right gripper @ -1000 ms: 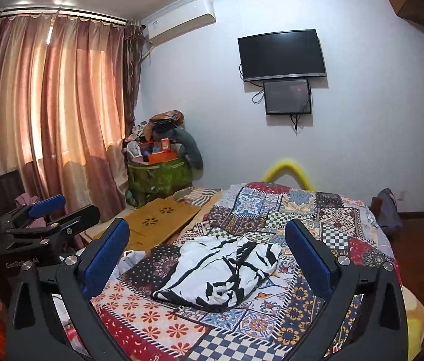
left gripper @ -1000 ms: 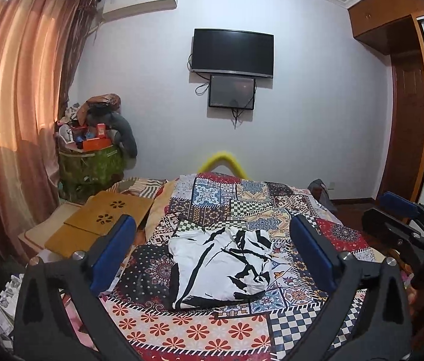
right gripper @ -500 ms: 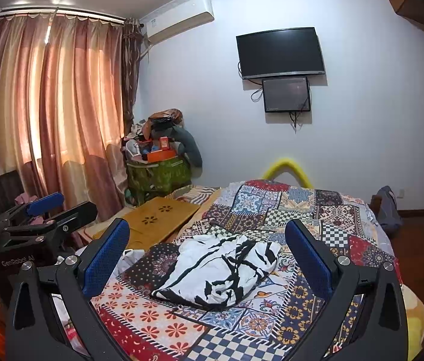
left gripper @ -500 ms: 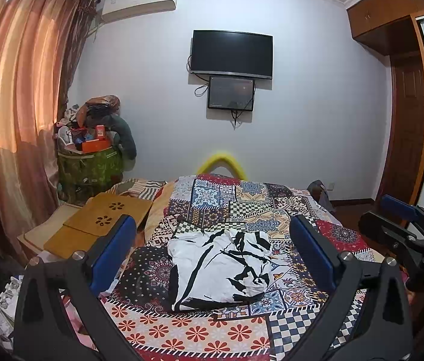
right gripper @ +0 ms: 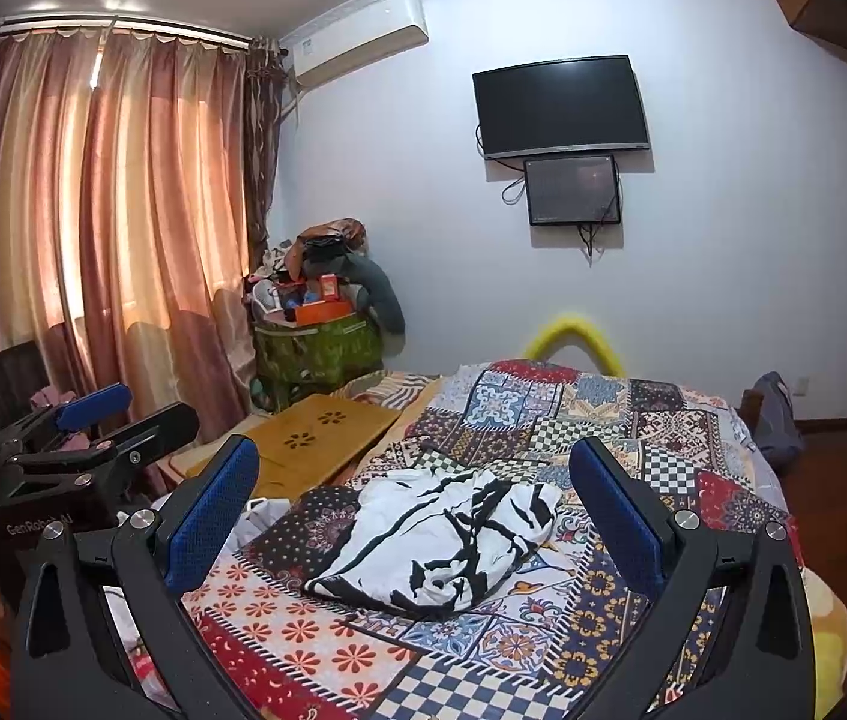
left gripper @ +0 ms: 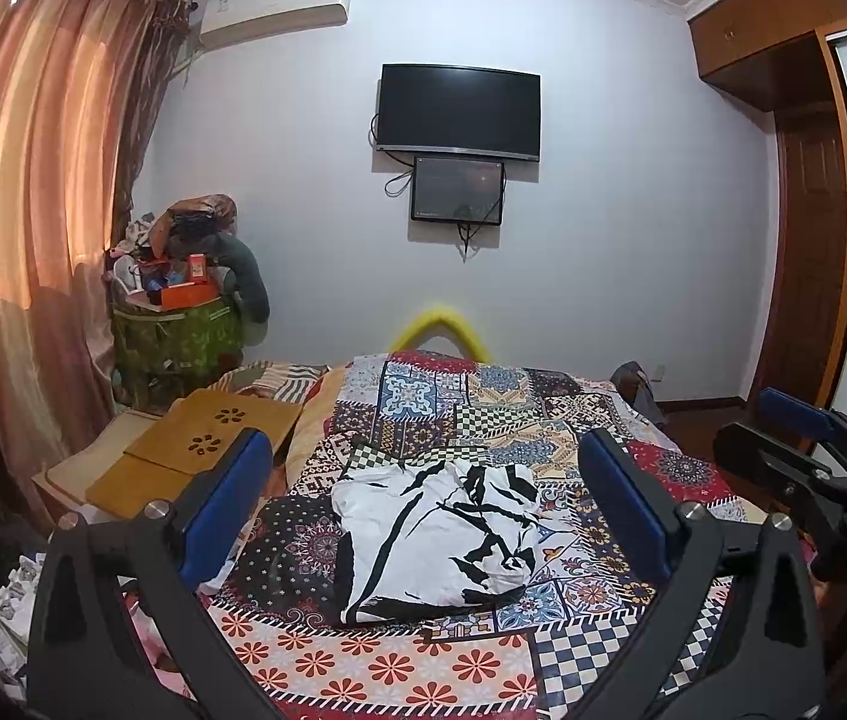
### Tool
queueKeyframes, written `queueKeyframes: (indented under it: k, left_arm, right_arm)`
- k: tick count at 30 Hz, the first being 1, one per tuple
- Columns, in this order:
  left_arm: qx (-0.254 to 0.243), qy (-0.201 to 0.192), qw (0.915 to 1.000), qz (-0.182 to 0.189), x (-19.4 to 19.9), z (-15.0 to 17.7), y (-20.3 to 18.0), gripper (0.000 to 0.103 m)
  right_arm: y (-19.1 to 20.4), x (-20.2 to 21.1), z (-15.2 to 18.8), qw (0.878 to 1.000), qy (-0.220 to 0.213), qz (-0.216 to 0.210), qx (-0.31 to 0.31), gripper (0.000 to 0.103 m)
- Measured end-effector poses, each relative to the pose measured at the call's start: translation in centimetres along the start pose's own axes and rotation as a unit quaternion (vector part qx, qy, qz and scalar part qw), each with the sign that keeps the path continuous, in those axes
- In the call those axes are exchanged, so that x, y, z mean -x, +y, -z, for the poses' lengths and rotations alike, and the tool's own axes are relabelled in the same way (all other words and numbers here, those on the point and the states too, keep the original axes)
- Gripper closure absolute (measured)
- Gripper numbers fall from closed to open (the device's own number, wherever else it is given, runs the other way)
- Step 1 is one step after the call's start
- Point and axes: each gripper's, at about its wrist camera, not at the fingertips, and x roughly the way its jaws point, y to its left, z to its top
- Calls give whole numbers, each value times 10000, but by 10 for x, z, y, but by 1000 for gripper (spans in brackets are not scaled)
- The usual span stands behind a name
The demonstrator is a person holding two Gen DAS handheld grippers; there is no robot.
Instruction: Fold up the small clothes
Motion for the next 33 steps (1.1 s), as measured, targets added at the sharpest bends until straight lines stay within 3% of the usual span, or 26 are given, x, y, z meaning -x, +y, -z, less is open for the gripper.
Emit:
queueKeyframes:
  k: [33]
  left_arm:
    - [123, 102, 9997, 176, -5, 0, 2, 0]
  right_arm:
    - [0, -3, -1, 9999, 66, 109, -52, 0]
